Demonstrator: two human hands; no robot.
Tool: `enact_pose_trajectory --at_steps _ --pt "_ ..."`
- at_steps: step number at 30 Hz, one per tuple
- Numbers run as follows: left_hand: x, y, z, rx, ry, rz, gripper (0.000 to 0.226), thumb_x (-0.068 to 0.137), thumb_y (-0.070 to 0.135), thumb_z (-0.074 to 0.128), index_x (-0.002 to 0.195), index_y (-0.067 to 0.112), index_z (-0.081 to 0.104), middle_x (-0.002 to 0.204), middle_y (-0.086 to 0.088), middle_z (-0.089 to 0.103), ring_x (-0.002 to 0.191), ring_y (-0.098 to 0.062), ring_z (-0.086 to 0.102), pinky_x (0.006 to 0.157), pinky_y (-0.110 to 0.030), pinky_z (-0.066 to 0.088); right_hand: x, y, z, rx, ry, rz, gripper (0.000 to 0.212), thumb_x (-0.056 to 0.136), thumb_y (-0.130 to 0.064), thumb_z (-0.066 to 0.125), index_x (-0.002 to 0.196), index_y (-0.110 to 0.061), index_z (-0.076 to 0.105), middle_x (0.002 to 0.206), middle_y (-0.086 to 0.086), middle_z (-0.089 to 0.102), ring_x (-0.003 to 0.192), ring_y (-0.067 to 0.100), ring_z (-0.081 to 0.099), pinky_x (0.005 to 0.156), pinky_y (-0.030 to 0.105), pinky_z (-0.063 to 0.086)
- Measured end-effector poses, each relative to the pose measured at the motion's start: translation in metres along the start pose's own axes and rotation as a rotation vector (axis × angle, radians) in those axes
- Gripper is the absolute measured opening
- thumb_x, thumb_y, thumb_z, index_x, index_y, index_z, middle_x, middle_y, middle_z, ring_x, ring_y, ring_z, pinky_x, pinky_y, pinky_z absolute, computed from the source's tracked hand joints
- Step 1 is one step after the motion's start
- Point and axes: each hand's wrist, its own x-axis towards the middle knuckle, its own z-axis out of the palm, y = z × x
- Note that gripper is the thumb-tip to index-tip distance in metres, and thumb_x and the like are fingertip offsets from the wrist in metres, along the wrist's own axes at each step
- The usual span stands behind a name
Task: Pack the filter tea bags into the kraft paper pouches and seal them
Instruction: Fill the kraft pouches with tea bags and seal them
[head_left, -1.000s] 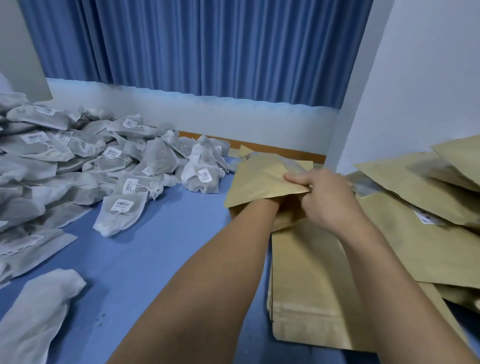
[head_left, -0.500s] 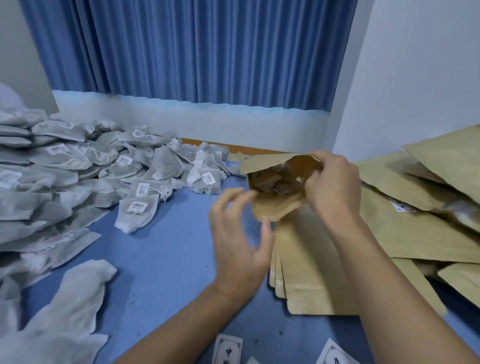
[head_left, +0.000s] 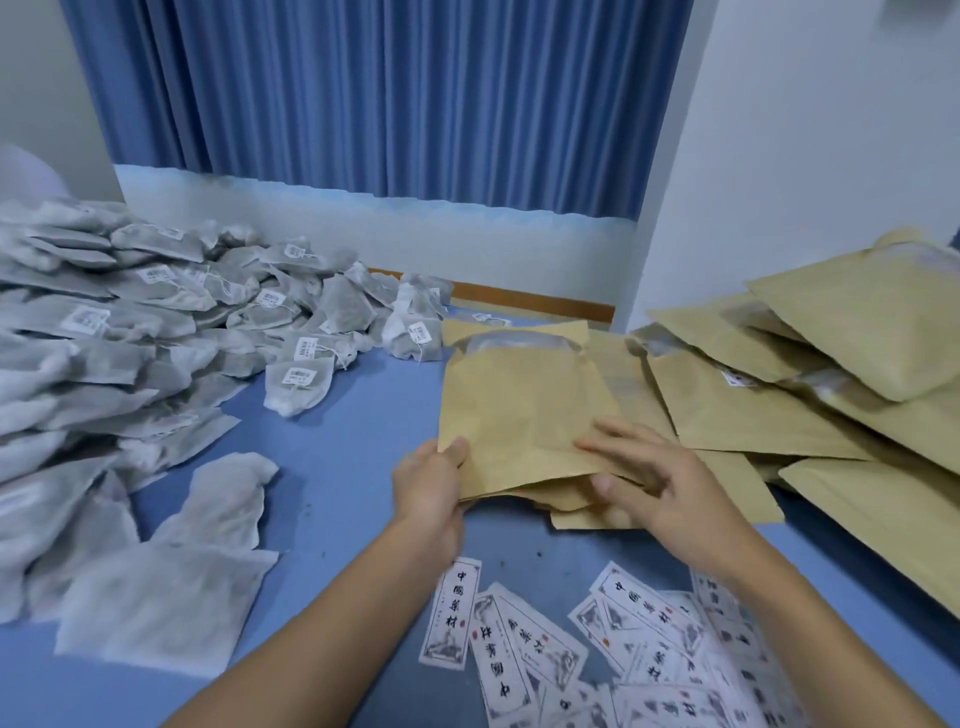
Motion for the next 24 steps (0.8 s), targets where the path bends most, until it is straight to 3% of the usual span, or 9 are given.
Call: enact_pose_trajectory --at_steps 2,4,6,8,13,16,18,21,24 --pt "-0.004 0.004 -0.006 0.042 -0.051 0.020 0.012 0.101 0.010 0.056 0.099 0.013 0.067 0.097 -0.004 0.072 0.077 -0.018 0.067 0.053 -0.029 0.057 -0.018 0.004 0.011 0.153 0.282 0.080 0.041 0.088 -0.048 0.069 0.128 -0.041 0.064 0.135 -0.023 0.057 0.128 -0.005 0.050 0.105 0.029 0.043" --pt "-0.009 0.002 -0.008 0.115 -0.087 0.057 0.013 0.102 0.014 0.055 0.099 0.016 0.068 0.091 -0.002 0.073 0.067 -0.015 0.067 0.049 -0.024 0.052 -0.025 -0.001 0.023 0.361 0.469 0.228 0.049 0.085 -0.064 0.064 0.125 -0.036 0.063 0.120 -0.015 0.068 0.110 0.003 0.065 0.089 0.033 0.053" --pt "-0.015 -0.005 -0.009 0.188 -0.132 0.105 0.012 0.102 0.016 0.055 0.101 0.019 0.067 0.087 -0.004 0.073 0.061 -0.017 0.064 0.046 -0.025 0.047 -0.022 -0.005 0.028 0.598 0.475 0.383 0.049 0.089 -0.062 0.060 0.113 -0.019 0.067 0.101 0.004 0.076 0.084 0.018 0.074 0.061 0.033 0.057" --pt "-0.019 -0.010 -0.009 0.258 -0.206 0.158 0.014 0.102 0.016 0.053 0.100 0.023 0.065 0.081 -0.006 0.071 0.055 -0.019 0.060 0.042 -0.024 0.041 -0.021 -0.009 0.026 0.708 0.486 0.485 0.044 0.096 -0.049 0.059 0.099 -0.006 0.070 0.086 0.014 0.076 0.063 0.023 0.069 0.043 0.027 0.047" --pt "-0.021 -0.012 -0.010 0.386 -0.321 0.290 0.015 0.101 0.022 0.056 0.094 0.032 0.065 0.071 0.001 0.067 0.052 -0.011 0.053 0.044 -0.023 0.043 -0.020 -0.014 0.019 0.822 0.444 0.619 0.052 0.087 -0.067 0.057 0.085 -0.017 0.069 0.067 0.009 0.067 0.049 0.020 0.061 0.041 0.026 0.035" --pt "-0.022 -0.011 -0.009 0.378 -0.339 0.295 0.012 0.102 0.018 0.056 0.096 0.024 0.065 0.064 0.003 0.063 0.046 -0.010 0.049 0.039 -0.021 0.037 -0.021 -0.007 0.011 0.632 0.382 0.579 0.029 0.096 -0.035 0.062 0.081 -0.011 0.066 0.069 0.014 0.059 0.048 0.018 0.050 0.041 0.027 0.033" --pt "-0.019 -0.004 -0.007 0.269 -0.257 0.269 0.010 0.102 0.012 0.056 0.094 0.013 0.061 0.058 0.004 0.058 0.040 -0.008 0.042 0.036 -0.018 0.029 -0.025 -0.001 0.010 0.631 0.408 0.540 0.026 0.098 -0.023 0.062 0.082 -0.004 0.065 0.069 0.017 0.055 0.048 0.019 0.043 0.042 0.027 0.032" --pt "-0.017 0.005 -0.003 0.022 -0.127 0.118 0.012 0.102 0.011 0.056 0.090 0.008 0.056 0.066 -0.001 0.053 0.039 -0.008 0.036 0.032 -0.019 0.023 -0.029 -0.006 0.019 0.826 0.452 0.447 0.026 0.097 -0.024 0.064 0.089 0.001 0.067 0.068 0.011 0.055 0.048 0.016 0.038 0.042 0.023 0.031" --pt "-0.025 0.002 -0.004 -0.334 -0.149 -0.040 0.015 0.099 0.021 0.060 0.089 0.010 0.060 0.084 -0.005 0.067 0.055 -0.014 0.061 0.042 -0.021 0.045 -0.029 -0.010 0.026 1.014 0.486 0.427 0.016 0.095 -0.022 0.067 0.088 -0.007 0.066 0.067 -0.002 0.060 0.047 0.011 0.042 0.041 0.019 0.035"
